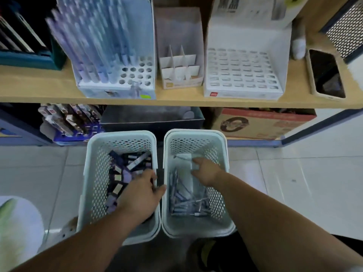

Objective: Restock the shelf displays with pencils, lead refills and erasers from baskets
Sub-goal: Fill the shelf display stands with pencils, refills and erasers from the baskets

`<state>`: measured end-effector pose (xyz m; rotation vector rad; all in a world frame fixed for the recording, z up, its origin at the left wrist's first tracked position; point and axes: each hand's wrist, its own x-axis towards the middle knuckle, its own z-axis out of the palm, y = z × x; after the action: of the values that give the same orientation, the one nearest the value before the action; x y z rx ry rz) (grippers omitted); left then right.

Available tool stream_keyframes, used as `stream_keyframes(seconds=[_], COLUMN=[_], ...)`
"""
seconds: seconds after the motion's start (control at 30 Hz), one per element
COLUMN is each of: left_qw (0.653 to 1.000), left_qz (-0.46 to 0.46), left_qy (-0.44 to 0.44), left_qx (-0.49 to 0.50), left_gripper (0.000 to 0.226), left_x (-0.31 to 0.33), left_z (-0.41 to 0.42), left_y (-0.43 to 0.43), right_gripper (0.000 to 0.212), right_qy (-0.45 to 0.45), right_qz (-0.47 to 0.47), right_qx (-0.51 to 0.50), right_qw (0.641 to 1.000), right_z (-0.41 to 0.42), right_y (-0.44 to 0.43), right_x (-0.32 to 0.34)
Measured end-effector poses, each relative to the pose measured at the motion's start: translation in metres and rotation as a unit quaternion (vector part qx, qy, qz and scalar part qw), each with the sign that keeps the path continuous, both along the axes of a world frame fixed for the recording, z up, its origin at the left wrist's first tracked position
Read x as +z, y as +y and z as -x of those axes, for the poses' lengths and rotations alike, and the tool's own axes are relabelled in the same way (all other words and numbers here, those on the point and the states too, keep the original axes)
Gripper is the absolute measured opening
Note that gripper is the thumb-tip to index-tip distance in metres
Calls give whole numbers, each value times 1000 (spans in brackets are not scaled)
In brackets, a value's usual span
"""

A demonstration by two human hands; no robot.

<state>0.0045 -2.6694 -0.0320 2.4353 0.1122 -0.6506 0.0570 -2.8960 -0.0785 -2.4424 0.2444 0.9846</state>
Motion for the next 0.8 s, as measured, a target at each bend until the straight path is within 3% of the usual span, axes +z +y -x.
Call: stream_keyframes(seconds=[0.17,0.37,0.57,0.8], left_qw=[995,990,987,990], left_qz=[34,63,80,79], left_qy=[31,60,77,66], left_qx=[84,113,119,94], left_gripper=[32,35,35,34], left_x=[-19,-25,-26,-21], left_z=[13,9,3,1], left_y=[2,7,10,10], right_gripper=[43,48,9,20], right_qy=[3,23,40,73], right_qz=[59,72,58,-22], right_qx=[35,53,22,21], right_qw=[998,996,997,997], right_z=[-34,-46,-23,2], right_y=[7,12,22,23], right_x=[-44,-67,-82,-61])
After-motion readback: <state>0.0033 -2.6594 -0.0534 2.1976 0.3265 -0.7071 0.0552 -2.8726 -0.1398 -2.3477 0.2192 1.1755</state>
